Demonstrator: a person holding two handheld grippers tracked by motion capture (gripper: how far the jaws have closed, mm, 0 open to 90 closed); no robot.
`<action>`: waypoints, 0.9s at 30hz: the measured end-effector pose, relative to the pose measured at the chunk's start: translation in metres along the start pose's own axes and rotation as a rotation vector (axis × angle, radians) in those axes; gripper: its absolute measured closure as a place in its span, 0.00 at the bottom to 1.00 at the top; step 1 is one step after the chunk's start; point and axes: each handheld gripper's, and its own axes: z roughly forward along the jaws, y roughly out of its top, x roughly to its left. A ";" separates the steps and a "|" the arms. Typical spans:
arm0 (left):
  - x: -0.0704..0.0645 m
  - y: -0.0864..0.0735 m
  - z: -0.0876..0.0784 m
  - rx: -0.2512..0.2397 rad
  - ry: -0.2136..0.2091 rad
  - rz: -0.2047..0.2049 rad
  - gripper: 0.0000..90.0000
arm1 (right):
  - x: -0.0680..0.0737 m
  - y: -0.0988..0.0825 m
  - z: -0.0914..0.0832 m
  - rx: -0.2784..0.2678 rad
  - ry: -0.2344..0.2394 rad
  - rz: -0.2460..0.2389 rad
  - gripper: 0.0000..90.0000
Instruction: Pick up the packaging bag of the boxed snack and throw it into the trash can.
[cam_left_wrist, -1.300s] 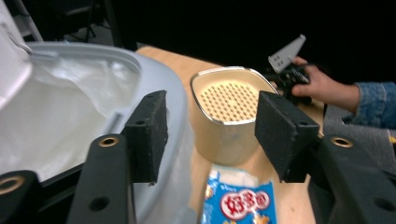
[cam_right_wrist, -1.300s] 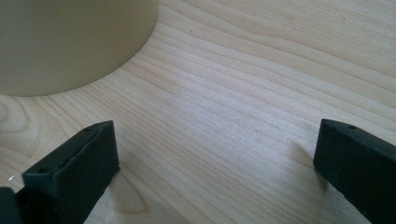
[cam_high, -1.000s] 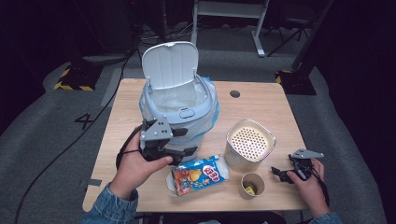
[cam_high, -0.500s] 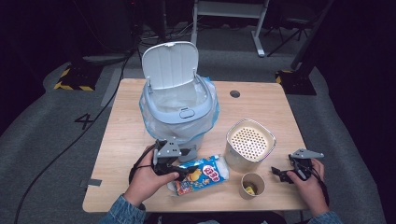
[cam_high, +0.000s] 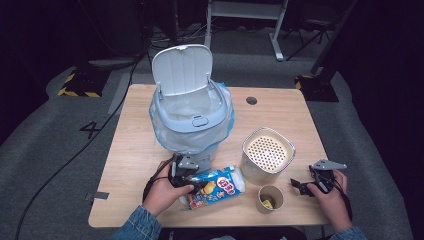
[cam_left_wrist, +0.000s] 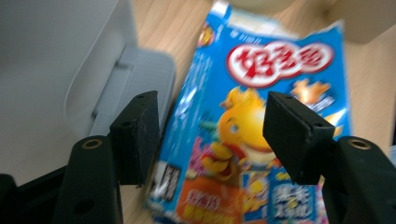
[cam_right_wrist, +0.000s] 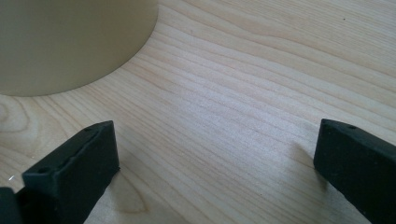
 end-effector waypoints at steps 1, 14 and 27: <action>0.001 -0.001 0.001 0.010 0.008 0.000 0.41 | 0.000 0.000 0.000 0.000 0.000 0.000 0.00; 0.009 -0.021 0.008 0.051 0.023 -0.096 0.36 | 0.000 0.000 0.000 0.000 0.000 0.000 0.00; -0.008 -0.010 0.014 0.143 -0.140 -0.077 0.46 | 0.000 0.000 0.000 0.000 0.000 0.000 0.00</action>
